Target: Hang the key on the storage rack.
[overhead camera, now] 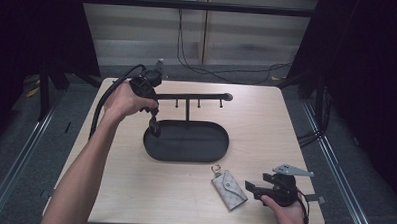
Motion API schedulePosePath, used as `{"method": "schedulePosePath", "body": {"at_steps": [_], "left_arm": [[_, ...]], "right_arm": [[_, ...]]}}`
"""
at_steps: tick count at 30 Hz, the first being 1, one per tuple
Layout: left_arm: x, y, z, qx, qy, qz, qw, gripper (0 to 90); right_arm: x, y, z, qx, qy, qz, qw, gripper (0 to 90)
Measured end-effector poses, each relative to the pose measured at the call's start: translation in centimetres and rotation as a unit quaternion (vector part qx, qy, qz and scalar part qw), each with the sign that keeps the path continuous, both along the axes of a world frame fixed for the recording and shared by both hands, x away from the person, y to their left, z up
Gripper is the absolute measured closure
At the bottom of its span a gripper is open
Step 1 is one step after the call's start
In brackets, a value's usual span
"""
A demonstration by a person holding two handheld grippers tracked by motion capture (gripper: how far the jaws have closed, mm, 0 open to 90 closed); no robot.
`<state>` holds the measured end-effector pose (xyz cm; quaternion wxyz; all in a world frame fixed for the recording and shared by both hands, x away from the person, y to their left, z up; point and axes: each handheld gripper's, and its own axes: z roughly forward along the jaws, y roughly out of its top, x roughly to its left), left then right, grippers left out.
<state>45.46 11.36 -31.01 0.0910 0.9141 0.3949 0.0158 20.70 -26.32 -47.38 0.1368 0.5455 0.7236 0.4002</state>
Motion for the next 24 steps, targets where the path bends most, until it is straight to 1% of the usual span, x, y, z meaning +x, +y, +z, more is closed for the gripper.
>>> {"method": "schedulePosePath", "body": {"at_steps": [4, 5, 7, 11, 12, 13, 15, 17, 18, 20, 21, 22, 23, 24], "left_arm": [[0.3, 0.1, -0.1, -0.004, -0.001, 0.009, 0.9999, 70.6], [0.3, 0.0, -0.2, -0.005, -0.005, 0.013, 0.9999, 70.7], [0.3, -0.1, -0.2, -0.002, -0.008, 0.015, 0.9999, 70.6], [0.3, 0.0, -0.4, -0.015, -0.010, 0.019, 0.9997, 70.5], [0.3, 0.1, -0.5, -0.015, -0.012, 0.021, 0.9996, 70.5], [0.3, 0.2, -0.5, -0.020, -0.009, 0.023, 0.9995, 70.4], [0.3, 0.4, -0.6, -0.026, -0.009, 0.022, 0.9994, 70.3], [0.3, 0.6, -0.6, -0.032, -0.007, 0.028, 0.9991, 69.4], [0.3, 0.7, -0.5, -0.032, -0.011, 0.026, 0.9991, 68.0], [0.1, 1.0, -0.5, -0.041, -0.019, 0.034, 0.9984, 63.2], [0.1, 1.1, -0.6, -0.042, -0.022, 0.038, 0.9982, 59.8], [0.0, 1.3, -0.6, -0.046, -0.023, 0.039, 0.9979, 54.4], [-0.1, 1.5, -0.7, -0.057, -0.025, 0.045, 0.9970, 51.2], [-0.2, 1.6, -0.8, -0.061, -0.024, 0.041, 0.9970, 51.0]], "right_arm": [[0.0, 0.0, 0.0, -0.001, 0.000, 0.000, 1.0000, 20.5], [0.0, 0.0, 0.0, 0.000, -0.001, 0.000, 1.0000, 20.5], [0.0, -0.1, 0.0, 0.000, -0.001, 0.000, 1.0000, 20.5], [0.0, 0.0, 0.0, -0.001, 0.000, 0.000, 1.0000, 20.5], [0.0, 0.0, 0.0, -0.001, 0.000, -0.001, 1.0000, 20.4], [0.0, 0.0, 0.0, -0.001, 0.000, 0.000, 1.0000, 20.5], [0.0, 0.0, 0.0, -0.001, 0.000, -0.001, 1.0000, 20.5], [0.1, 0.0, 0.0, 0.000, 0.001, -0.001, 1.0000, 20.5], [0.1, 0.0, 0.0, 0.001, 0.001, -0.001, 1.0000, 20.5], [0.1, 0.0, 0.0, 0.001, 0.002, -0.002, 1.0000, 20.5], [0.1, 0.0, 0.0, 0.001, 0.002, -0.003, 1.0000, 20.5], [0.1, 0.0, 0.0, 0.001, 0.002, -0.002, 1.0000, 20.5], [0.0, 0.0, 0.0, 0.001, 0.002, -0.003, 1.0000, 20.5], [0.0, 0.0, 0.0, 0.000, 0.002, -0.004, 1.0000, 20.5]]}}
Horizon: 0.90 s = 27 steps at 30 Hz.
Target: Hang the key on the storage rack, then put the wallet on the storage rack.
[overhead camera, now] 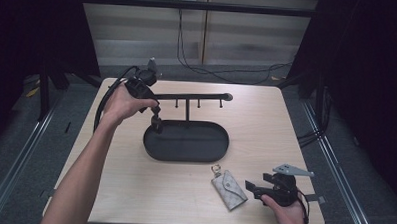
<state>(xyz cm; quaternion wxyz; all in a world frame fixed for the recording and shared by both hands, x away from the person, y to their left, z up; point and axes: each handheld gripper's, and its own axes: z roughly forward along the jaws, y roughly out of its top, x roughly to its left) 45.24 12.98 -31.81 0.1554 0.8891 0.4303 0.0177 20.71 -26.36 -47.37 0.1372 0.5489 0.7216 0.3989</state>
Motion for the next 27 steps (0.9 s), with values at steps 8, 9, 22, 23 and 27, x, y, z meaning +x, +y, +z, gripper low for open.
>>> {"method": "schedulePosePath", "body": {"at_steps": [8, 9, 22, 23, 27], "left_arm": [[-1.0, 2.1, -0.5, -0.053, -0.016, 0.014, 0.9983, 31.1], [-1.2, 2.3, -0.5, -0.062, -0.019, 0.012, 0.9978, 28.0], [-4.2, 5.3, -0.9, -0.105, -0.061, -0.002, 0.9926, 19.8], [-4.4, 5.5, -1.0, -0.108, -0.067, -0.010, 0.9919, 19.5], [-5.8, 6.4, -1.8, -0.094, -0.084, -0.010, 0.9920, 22.4]], "right_arm": [[0.1, 0.0, 0.0, 0.000, 0.001, 0.002, 1.0000, 20.5], [0.1, 0.0, -0.1, 0.000, 0.002, 0.002, 1.0000, 20.5], [0.1, 0.1, -0.1, -0.004, 0.004, 0.004, 1.0000, 20.4], [0.1, 0.1, -0.1, -0.004, 0.004, 0.004, 1.0000, 20.4], [0.3, 0.1, -0.1, -0.005, 0.004, 0.004, 1.0000, 20.4]]}}
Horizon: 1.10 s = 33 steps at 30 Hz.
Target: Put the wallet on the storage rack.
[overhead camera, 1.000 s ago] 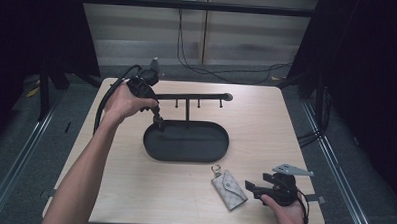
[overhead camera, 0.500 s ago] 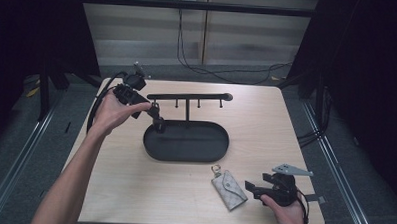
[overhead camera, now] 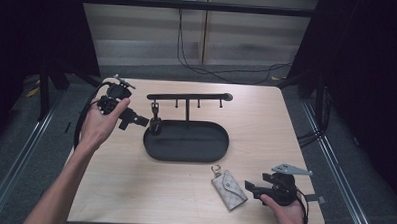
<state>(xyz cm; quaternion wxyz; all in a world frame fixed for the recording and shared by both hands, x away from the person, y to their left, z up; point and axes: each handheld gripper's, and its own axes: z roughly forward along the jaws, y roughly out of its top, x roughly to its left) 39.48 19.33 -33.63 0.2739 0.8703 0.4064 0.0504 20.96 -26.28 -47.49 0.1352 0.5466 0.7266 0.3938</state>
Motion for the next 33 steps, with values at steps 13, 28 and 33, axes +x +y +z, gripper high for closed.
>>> {"method": "schedulePosePath", "body": {"at_steps": [13, 28, 33], "left_arm": [[-3.5, 2.8, -2.8, -0.044, -0.034, 0.012, 0.9984, 21.8], [-8.6, 6.2, -6.5, -0.073, -0.038, 0.020, 0.9964, 21.9], [-10.2, 7.0, -7.8, -0.090, -0.040, 0.035, 0.9945, 25.3]], "right_arm": [[-0.2, 0.1, 0.1, -0.004, -0.003, 0.000, 1.0000, 20.0], [-0.2, 0.0, 0.1, -0.003, -0.003, -0.007, 1.0000, 19.5], [0.0, 0.0, 0.1, 0.000, 0.000, -0.005, 1.0000, 19.0]]}}
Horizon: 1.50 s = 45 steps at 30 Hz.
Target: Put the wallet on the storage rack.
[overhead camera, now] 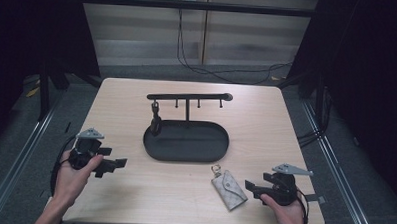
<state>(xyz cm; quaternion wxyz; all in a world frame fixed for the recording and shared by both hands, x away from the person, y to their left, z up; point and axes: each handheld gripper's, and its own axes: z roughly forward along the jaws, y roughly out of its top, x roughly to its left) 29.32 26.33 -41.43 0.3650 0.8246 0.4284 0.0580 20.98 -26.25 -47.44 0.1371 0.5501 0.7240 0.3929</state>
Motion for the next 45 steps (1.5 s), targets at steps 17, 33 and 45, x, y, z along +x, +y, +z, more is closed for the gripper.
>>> {"method": "schedulePosePath", "body": {"at_steps": [17, 33, 45], "left_arm": [[-5.2, -0.5, -4.6, -0.008, 0.005, -0.043, 0.9990, 22.6], [-6.0, -0.9, -5.3, -0.007, 0.008, -0.066, 0.9978, 20.5], [-5.9, -0.3, -5.1, -0.020, 0.005, -0.064, 0.9977, 20.5]], "right_arm": [[1.0, 1.6, 2.6, -0.014, 0.004, 0.040, 0.9991, 16.0], [3.0, 5.6, 2.4, -0.049, 0.104, 0.123, 0.9856, 24.0], [4.3, 6.9, 2.2, -0.078, 0.150, 0.129, 0.9770, 31.2]]}}
